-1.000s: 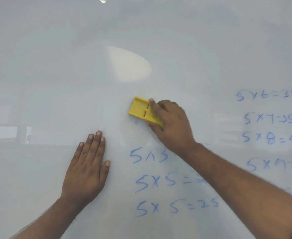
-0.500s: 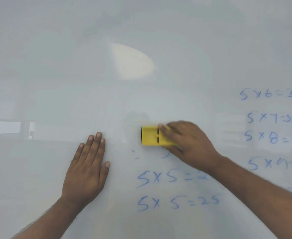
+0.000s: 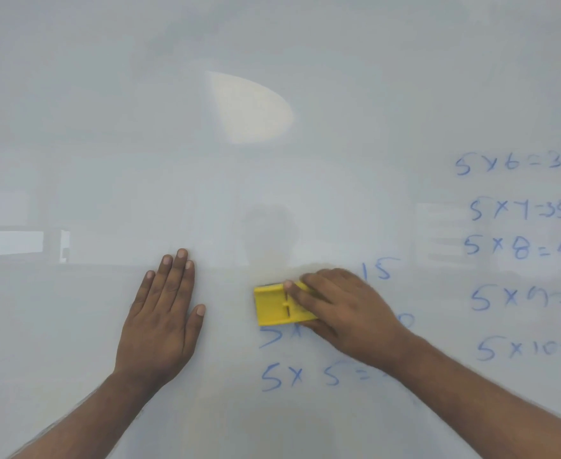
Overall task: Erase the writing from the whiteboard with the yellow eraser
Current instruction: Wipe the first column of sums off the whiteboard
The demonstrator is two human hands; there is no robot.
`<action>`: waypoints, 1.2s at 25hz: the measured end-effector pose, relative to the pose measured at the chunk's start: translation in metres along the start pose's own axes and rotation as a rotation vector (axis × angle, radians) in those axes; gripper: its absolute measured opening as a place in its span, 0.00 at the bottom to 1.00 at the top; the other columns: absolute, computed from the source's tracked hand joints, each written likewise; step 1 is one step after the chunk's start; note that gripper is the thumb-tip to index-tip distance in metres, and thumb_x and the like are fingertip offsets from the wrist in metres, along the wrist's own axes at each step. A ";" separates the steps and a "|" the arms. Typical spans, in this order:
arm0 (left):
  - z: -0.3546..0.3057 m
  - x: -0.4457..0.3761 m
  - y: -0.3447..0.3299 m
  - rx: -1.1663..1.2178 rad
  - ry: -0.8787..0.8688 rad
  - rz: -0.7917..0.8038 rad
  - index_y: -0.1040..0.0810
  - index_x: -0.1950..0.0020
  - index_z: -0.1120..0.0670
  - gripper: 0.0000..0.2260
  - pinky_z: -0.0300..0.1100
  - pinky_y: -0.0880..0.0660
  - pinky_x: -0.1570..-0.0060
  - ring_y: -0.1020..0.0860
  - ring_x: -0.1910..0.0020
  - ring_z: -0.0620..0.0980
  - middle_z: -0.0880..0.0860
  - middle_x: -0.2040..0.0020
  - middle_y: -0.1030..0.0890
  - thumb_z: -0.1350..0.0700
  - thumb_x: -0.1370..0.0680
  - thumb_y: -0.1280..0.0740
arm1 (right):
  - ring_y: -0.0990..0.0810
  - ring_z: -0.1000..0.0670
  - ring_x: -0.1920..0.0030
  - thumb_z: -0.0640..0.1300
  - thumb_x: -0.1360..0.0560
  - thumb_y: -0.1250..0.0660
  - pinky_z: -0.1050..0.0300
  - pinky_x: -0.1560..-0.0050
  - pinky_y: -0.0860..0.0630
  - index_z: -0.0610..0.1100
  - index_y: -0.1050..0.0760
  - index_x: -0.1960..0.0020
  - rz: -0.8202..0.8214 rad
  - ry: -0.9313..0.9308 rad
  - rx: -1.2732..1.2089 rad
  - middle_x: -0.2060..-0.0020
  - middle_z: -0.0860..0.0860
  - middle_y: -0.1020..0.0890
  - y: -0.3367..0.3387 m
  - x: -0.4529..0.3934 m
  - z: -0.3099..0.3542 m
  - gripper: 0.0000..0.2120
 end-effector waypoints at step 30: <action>-0.001 0.028 -0.009 0.011 0.059 -0.002 0.48 0.18 0.60 0.29 0.55 0.49 0.19 0.48 0.17 0.56 0.58 0.16 0.46 0.48 0.16 0.50 | 0.23 0.43 0.53 0.49 0.21 0.36 0.50 0.49 0.24 0.41 0.27 0.33 0.006 0.077 -0.092 0.50 0.45 0.19 -0.029 0.041 0.062 0.19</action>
Point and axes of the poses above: each hand's wrist, its own x-axis away from the middle knuckle, its own y-axis out of the back of the hand, z = x × y, the point moved 6 cm from there along -x, towards the middle knuckle
